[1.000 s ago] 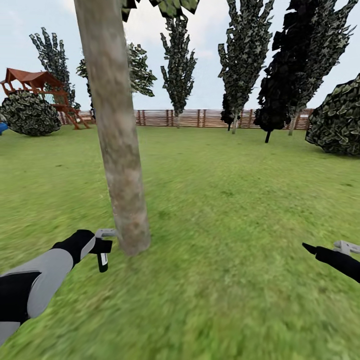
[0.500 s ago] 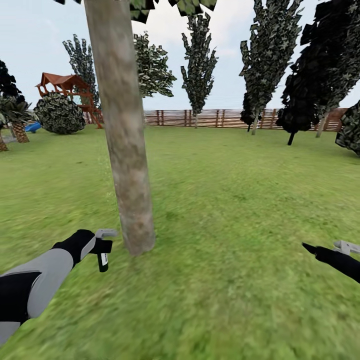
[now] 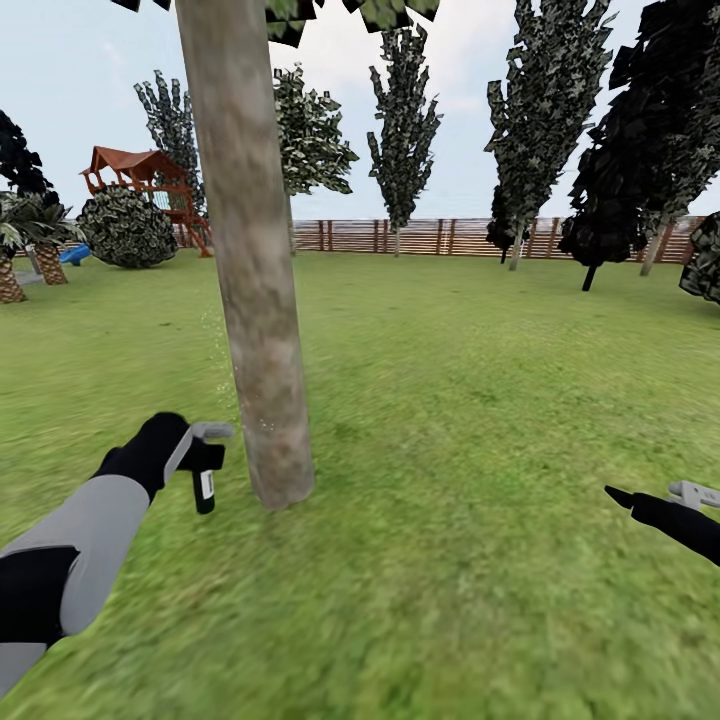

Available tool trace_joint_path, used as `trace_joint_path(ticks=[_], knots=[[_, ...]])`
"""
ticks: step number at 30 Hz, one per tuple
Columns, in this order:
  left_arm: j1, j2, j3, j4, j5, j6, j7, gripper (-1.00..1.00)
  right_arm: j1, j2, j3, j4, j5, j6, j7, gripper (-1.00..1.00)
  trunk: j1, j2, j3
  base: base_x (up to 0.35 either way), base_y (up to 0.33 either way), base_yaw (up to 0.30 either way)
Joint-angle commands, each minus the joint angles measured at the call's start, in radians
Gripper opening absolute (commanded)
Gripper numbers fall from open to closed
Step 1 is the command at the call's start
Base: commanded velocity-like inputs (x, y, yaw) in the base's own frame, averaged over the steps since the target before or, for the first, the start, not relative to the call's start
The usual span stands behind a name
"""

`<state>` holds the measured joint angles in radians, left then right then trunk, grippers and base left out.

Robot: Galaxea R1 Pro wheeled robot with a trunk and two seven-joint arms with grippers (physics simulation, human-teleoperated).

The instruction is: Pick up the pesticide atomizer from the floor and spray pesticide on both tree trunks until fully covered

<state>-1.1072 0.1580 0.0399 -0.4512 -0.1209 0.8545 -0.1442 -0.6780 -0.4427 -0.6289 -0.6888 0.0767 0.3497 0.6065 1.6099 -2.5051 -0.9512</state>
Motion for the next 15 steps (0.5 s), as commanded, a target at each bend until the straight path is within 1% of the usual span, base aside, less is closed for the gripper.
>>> trace_joint_path(ticks=[1,6,10,13,15], knots=[[0.0,-0.003,-0.001,-0.005,-0.002,0.006,0.0,-1.0,0.0,0.0,0.0,0.0,0.0,0.0,0.0,1.0,0.0,0.0,0.0,0.0,0.0,0.0],[0.0,-0.008,-0.003,-0.009,-0.003,0.011,0.0,-1.0,0.0,-0.001,0.0,0.0,0.015,0.0,0.0,1.0,0.0,0.0,0.0,0.016,-0.005,0.0],[0.0,-0.012,-0.003,-0.008,-0.003,0.012,0.0,-1.0,0.0,-0.001,0.0,0.0,0.018,0.0,0.0,1.0,0.0,0.0,0.0,0.213,-0.124,0.0],[0.0,-0.011,-0.003,-0.009,-0.005,0.018,0.0,-1.0,0.0,-0.001,0.0,0.0,0.018,0.0,-0.001,1.0,0.0,0.0,0.0,0.095,-0.06,0.0],[-0.005,-0.011,-0.003,-0.011,-0.005,0.09,0.0,-1.0,0.0,-0.001,0.0,0.0,0.018,0.0,-0.001,1.0,0.0,0.0,0.0,0.02,-0.012,0.0]])
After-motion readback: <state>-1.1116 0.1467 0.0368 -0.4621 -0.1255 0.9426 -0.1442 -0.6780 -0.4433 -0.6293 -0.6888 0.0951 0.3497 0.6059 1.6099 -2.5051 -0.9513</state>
